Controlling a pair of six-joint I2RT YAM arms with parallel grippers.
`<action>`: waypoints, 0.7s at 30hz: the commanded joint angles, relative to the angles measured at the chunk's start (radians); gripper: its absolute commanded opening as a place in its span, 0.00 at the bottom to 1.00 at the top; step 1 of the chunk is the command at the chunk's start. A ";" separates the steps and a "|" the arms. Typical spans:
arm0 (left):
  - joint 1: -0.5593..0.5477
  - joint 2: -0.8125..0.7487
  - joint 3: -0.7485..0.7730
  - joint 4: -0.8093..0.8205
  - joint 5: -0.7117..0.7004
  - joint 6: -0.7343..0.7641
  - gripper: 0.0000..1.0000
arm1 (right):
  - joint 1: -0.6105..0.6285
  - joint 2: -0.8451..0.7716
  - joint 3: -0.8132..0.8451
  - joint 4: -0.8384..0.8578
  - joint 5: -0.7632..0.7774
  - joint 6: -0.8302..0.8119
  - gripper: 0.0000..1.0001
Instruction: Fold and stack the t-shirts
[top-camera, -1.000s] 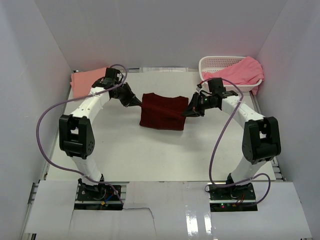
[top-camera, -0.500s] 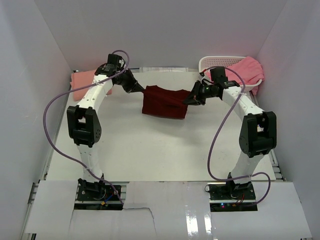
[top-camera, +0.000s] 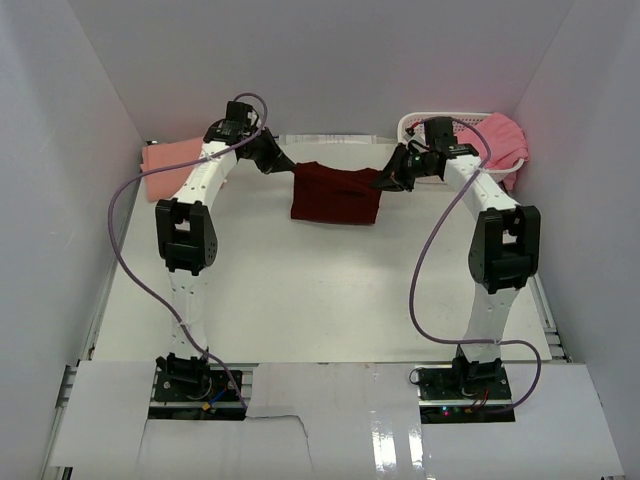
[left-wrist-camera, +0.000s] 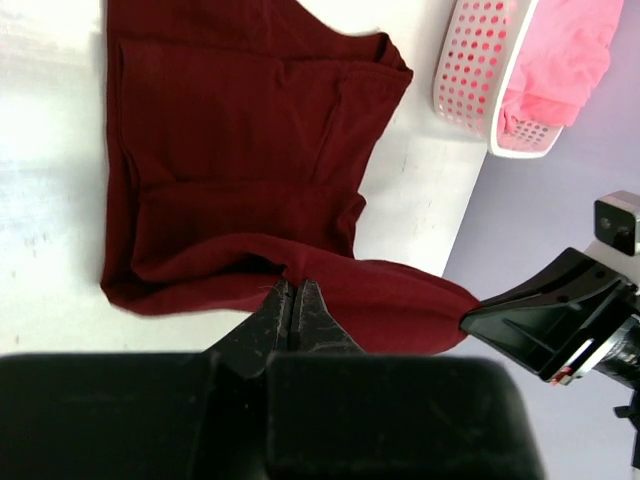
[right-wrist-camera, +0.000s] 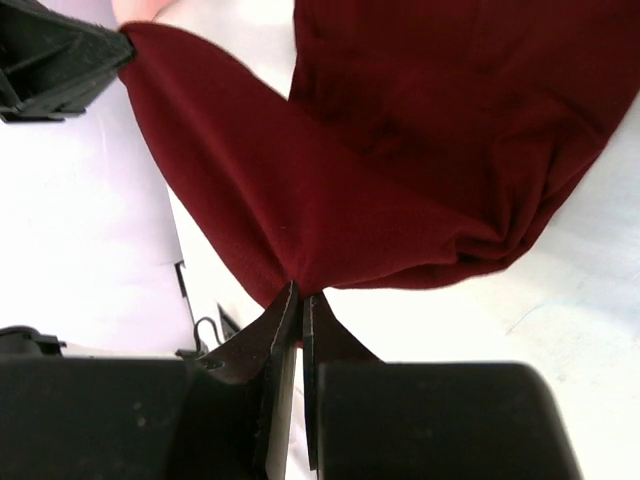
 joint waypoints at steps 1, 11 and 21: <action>0.016 0.016 0.054 0.110 0.004 -0.015 0.00 | -0.031 0.074 0.103 -0.006 0.035 -0.012 0.08; 0.026 0.108 -0.014 0.425 -0.066 -0.056 0.00 | -0.072 0.313 0.286 0.228 0.020 0.034 0.08; 0.048 0.260 -0.014 0.661 -0.126 -0.120 0.00 | -0.098 0.606 0.500 0.549 -0.026 0.166 0.08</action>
